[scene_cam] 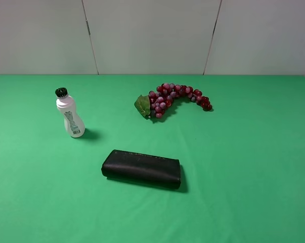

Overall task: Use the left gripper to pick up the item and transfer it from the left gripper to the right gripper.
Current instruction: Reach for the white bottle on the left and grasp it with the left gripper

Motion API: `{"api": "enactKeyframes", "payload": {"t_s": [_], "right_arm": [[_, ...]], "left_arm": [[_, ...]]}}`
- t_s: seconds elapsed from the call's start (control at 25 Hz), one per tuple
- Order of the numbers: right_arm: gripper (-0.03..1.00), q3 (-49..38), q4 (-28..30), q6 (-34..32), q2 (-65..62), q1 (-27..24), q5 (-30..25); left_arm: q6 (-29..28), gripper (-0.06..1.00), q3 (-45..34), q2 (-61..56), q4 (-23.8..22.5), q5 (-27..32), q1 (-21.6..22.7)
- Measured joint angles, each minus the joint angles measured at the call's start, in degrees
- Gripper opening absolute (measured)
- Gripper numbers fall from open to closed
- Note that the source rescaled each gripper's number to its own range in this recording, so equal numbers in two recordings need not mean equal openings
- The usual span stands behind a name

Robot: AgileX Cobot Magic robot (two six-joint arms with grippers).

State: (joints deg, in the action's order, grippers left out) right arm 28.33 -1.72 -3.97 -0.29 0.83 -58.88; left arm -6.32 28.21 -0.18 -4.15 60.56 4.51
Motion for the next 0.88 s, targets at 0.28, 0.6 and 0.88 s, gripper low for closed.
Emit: {"api": "enactKeyframes", "payload": {"t_s": [0.28,0.6,0.88], "right_arm": [[1.00,0.00,0.00,0.00,0.00,0.00,0.00],[1.00,0.00,0.00,0.00,0.00,0.00,0.00],[1.00,0.00,0.00,0.00,0.00,0.00,0.00]], "left_arm": [[0.00,1.00,0.00,0.00,0.00,0.00,0.00],[0.00,1.00,0.00,0.00,0.00,0.00,0.00],[0.00,1.00,0.00,0.00,0.00,0.00,0.00]]}}
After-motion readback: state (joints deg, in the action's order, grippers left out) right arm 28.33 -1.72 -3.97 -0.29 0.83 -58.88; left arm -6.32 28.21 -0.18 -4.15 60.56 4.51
